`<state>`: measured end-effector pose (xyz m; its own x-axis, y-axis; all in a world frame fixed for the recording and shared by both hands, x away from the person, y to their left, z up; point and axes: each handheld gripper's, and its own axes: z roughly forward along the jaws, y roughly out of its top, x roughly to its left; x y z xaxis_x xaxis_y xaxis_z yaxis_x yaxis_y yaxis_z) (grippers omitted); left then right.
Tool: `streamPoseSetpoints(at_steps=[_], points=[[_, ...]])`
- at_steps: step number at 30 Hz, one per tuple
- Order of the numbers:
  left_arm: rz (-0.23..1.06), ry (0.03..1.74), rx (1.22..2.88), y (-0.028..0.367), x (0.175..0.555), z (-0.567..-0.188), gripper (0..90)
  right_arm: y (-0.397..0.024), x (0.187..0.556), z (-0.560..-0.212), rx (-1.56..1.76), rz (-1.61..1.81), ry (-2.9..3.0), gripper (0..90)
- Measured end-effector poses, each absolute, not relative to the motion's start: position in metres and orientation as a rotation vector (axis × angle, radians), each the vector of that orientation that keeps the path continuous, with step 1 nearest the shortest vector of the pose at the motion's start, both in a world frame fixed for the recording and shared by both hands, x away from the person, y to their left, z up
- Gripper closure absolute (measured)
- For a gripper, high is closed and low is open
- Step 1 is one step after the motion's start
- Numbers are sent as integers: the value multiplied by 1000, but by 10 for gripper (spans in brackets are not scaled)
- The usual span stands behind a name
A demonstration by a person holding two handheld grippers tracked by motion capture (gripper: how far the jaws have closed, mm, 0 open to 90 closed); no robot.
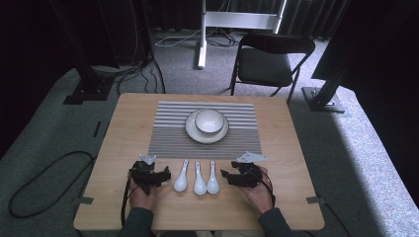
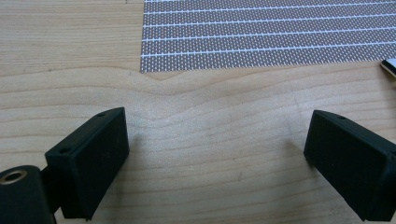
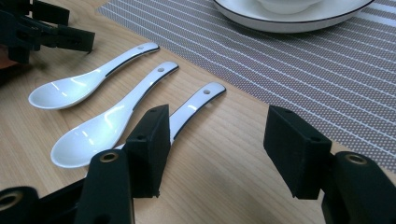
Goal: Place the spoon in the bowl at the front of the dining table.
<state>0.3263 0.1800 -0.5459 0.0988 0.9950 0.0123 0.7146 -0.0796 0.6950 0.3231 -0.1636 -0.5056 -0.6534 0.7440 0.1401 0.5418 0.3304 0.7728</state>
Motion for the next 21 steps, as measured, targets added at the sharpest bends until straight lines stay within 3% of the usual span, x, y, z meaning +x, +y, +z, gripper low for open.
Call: streamPoseSetpoints(at_steps=[21], points=[[688, 1669, 1852, 180, 326, -546, 69, -130, 335, -524, 1199, 1185, 2415, 421]])
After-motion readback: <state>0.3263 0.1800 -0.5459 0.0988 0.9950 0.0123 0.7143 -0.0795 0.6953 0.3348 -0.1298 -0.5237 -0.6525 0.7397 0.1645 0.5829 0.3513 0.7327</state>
